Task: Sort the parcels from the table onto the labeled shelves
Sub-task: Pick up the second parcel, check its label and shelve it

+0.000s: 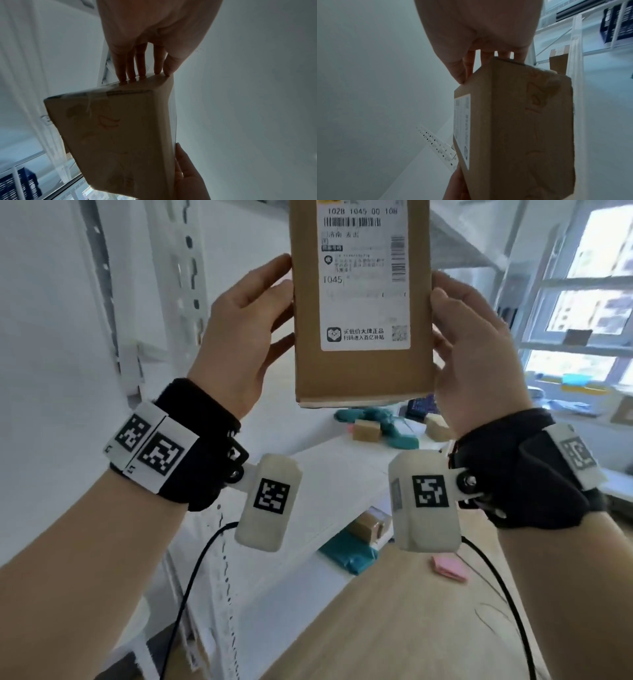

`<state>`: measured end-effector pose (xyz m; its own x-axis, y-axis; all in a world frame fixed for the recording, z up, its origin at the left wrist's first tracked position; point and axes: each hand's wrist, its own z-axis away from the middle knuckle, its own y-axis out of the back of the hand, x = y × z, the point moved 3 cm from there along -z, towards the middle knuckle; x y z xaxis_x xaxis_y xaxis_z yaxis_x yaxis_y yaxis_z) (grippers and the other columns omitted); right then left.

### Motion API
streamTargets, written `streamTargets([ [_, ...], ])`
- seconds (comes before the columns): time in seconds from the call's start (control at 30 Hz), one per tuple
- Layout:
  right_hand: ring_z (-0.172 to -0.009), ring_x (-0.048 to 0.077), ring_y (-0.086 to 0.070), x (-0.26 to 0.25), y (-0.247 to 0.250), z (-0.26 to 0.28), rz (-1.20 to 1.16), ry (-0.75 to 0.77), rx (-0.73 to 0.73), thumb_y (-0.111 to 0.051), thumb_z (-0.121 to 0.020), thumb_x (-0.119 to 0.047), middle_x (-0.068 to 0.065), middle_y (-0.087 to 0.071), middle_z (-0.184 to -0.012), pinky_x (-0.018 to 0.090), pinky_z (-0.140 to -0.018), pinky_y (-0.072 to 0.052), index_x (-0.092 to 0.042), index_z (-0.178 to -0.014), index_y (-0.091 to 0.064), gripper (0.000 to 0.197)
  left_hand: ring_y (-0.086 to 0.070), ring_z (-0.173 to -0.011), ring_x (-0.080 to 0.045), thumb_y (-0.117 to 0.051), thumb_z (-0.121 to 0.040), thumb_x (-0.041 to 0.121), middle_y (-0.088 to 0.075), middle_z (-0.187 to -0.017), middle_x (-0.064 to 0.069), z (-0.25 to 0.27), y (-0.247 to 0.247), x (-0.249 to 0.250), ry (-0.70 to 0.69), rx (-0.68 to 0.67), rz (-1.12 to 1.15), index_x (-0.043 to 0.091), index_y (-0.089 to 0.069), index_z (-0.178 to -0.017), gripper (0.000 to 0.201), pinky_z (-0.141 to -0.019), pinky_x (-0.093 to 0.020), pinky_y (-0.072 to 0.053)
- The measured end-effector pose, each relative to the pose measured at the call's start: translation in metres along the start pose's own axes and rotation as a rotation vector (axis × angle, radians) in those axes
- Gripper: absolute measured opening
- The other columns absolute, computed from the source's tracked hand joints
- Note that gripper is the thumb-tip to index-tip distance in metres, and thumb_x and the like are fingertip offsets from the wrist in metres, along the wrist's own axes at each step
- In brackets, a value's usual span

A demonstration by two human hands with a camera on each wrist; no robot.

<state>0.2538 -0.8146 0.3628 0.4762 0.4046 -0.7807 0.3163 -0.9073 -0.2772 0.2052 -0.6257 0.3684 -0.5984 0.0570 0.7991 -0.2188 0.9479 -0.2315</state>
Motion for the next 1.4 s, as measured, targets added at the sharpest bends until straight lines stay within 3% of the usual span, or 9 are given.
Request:
streamTargets([
  [0.1, -0.082, 0.002, -0.063, 0.008, 0.013, -0.042, -0.001, -0.013, -0.092, -0.048, -0.097, -0.019, -0.012, -0.07, -0.098, 0.025, -0.078, -0.051, -0.025, -0.121, -0.064, 0.029, -0.065, -0.078, -0.005, -0.055, -0.094, 0.014, -0.069, -0.078, 0.012, -0.037, -0.016, -0.012, -0.043, 0.076, 0.009, 0.017, -0.059, -0.114, 0.02, -0.068, -0.022, -0.052],
  [0.2, -0.082, -0.004, -0.061, 0.023, 0.025, -0.079, 0.02, -0.025, -0.177, -0.046, -0.099, -0.024, -0.015, -0.069, -0.108, 0.016, -0.071, -0.047, -0.028, -0.136, -0.053, 0.039, -0.064, -0.073, -0.005, -0.055, -0.094, 0.013, -0.068, -0.078, 0.011, -0.069, -0.027, -0.027, -0.072, 0.118, -0.016, 0.018, -0.056, -0.101, 0.008, -0.062, -0.02, -0.051],
  [0.3, -0.097, -0.002, -0.061, 0.042, 0.031, -0.114, 0.03, -0.035, -0.269, -0.044, -0.099, -0.025, -0.013, -0.066, -0.125, 0.014, -0.069, -0.045, -0.029, -0.142, -0.046, 0.043, -0.064, -0.073, -0.005, -0.052, -0.095, 0.013, -0.067, -0.08, 0.01, -0.093, -0.031, -0.043, -0.087, 0.14, -0.053, 0.016, -0.057, -0.1, 0.008, -0.061, -0.019, -0.05],
  [0.4, -0.123, 0.011, -0.057, 0.057, 0.028, -0.15, -0.009, -0.054, -0.354, -0.044, -0.099, -0.024, -0.008, -0.061, -0.135, 0.021, -0.078, -0.047, -0.028, -0.146, -0.04, 0.048, -0.062, -0.073, -0.004, -0.05, -0.096, 0.013, -0.066, -0.081, 0.01, -0.113, -0.032, -0.05, -0.114, 0.174, -0.087, 0.015, -0.057, -0.105, 0.011, -0.058, -0.017, -0.049],
  [0.47, -0.126, 0.013, -0.055, 0.067, 0.021, -0.175, -0.027, -0.064, -0.414, -0.045, -0.098, -0.024, -0.008, -0.06, -0.136, 0.025, -0.081, -0.048, -0.03, -0.147, -0.037, 0.05, -0.062, -0.078, -0.004, -0.05, -0.096, 0.014, -0.066, -0.087, 0.008, -0.129, -0.032, -0.052, -0.122, 0.193, -0.123, 0.016, -0.057, -0.108, 0.014, -0.06, -0.016, -0.049],
  [0.67, -0.098, -0.003, -0.064, 0.09, 0.005, -0.238, -0.025, -0.076, -0.57, -0.044, -0.098, -0.02, -0.016, -0.065, -0.127, 0.01, -0.064, -0.049, -0.034, -0.141, -0.045, 0.045, -0.063, -0.072, 0.002, -0.051, -0.096, 0.018, -0.068, -0.094, 0.009, -0.173, -0.034, -0.065, -0.143, 0.318, -0.253, 0.016, -0.058, -0.117, 0.023, -0.056, -0.011, -0.046],
  [0.9, -0.082, 0.004, -0.059, 0.138, -0.001, -0.305, 0.023, -0.256, -0.657, -0.049, -0.094, -0.027, -0.016, -0.069, -0.106, 0.023, -0.067, -0.044, -0.036, -0.117, -0.061, 0.027, -0.053, -0.066, -0.005, -0.046, -0.096, 0.021, -0.067, -0.076, 0.015, -0.22, -0.051, -0.095, -0.073, 0.363, -0.444, 0.024, -0.067, -0.085, 0.024, -0.056, -0.016, -0.039],
  [1.2, -0.079, 0.015, -0.054, 0.175, -0.003, -0.359, 0.19, -0.466, -0.758, -0.061, -0.086, -0.028, -0.006, -0.056, -0.085, 0.032, -0.081, -0.049, -0.025, -0.086, -0.058, 0.004, -0.053, -0.092, -0.018, -0.049, -0.095, 0.024, -0.064, -0.107, -0.006, -0.257, -0.057, -0.134, 0.13, 0.544, -0.502, 0.015, -0.066, -0.104, 0.022, -0.074, -0.025, -0.04],
  [1.4, -0.073, 0.013, -0.047, 0.184, -0.009, -0.358, 0.212, -0.447, -0.857, -0.058, -0.089, -0.024, -0.005, -0.05, -0.084, 0.026, -0.066, -0.042, -0.023, -0.082, -0.052, 0.009, -0.056, -0.085, -0.019, -0.054, -0.093, 0.028, -0.06, -0.105, -0.01, -0.255, -0.052, -0.145, 0.215, 0.643, -0.557, 0.012, -0.062, -0.101, 0.02, -0.074, -0.027, -0.042],
])
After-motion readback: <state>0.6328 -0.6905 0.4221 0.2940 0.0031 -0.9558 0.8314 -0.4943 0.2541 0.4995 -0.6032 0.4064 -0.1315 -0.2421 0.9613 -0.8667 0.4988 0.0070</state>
